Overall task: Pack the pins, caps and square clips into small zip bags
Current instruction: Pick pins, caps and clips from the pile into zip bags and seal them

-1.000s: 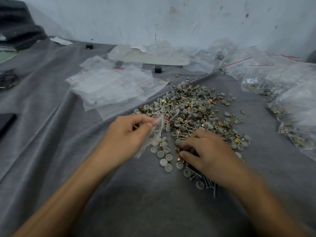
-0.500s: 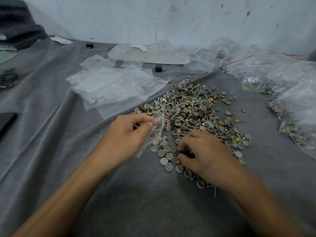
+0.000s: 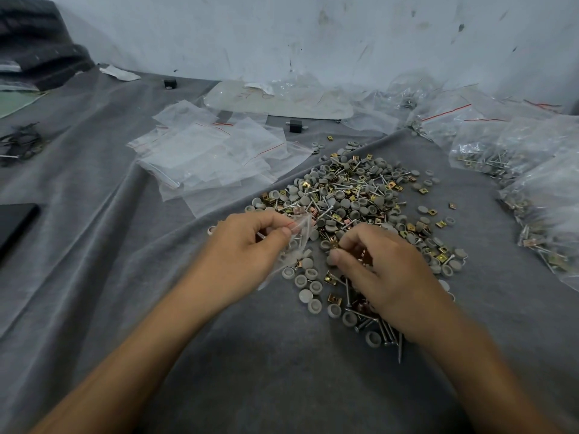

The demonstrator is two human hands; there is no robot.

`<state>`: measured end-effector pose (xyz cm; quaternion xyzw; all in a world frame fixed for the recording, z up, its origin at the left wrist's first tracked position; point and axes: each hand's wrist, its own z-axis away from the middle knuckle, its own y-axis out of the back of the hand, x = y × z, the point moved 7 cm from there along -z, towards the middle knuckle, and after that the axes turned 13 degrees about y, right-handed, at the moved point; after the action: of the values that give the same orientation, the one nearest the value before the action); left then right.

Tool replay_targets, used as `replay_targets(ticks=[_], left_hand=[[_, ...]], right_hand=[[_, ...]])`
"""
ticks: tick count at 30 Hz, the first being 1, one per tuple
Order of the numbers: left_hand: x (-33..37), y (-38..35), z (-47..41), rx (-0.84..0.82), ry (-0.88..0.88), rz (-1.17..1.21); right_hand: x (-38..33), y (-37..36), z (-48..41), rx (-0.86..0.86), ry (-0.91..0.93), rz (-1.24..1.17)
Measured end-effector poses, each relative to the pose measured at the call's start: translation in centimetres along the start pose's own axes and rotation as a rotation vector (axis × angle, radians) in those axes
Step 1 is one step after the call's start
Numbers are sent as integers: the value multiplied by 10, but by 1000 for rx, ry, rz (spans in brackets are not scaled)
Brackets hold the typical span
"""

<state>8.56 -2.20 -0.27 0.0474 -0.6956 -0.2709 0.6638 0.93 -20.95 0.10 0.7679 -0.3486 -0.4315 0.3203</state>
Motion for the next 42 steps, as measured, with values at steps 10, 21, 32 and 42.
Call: replay_targets(ticks=[10,21,32,42], left_hand=[[5,-14,6,-70,-10,-42],[2,1,1,-34,4,56],[1,-1,1,-40,2,31],[3,-6,5,-69,17,7]], right_hand=[[-24,-8,-3,83,90,-251],[4,-16,5,-223,20,135],[-4,-17,1,-263,34,277],[-4,13,-1,118,-26,-45]])
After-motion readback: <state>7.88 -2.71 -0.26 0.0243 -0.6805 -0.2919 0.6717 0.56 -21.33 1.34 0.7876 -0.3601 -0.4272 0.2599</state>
